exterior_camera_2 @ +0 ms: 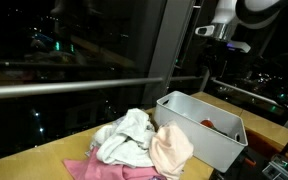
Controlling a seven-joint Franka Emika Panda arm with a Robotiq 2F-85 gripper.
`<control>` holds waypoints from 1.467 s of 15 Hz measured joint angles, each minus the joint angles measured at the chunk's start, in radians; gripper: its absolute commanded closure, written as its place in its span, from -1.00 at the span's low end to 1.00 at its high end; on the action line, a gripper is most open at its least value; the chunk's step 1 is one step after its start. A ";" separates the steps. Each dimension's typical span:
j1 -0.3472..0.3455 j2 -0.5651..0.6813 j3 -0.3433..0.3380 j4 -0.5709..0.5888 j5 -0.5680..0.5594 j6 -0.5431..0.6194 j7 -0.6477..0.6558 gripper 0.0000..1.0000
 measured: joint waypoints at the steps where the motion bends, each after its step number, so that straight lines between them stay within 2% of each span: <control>1: -0.010 0.013 -0.007 -0.015 0.013 0.022 -0.011 -1.00; 6: -0.024 0.079 -0.007 -0.087 0.050 0.175 -0.047 -1.00; 14: -0.061 0.151 -0.013 -0.254 0.012 0.540 -0.165 -1.00; 18: -0.096 0.179 -0.014 -0.323 -0.007 0.645 -0.226 -1.00; 22: -0.099 0.201 -0.014 -0.383 -0.041 0.719 -0.242 -1.00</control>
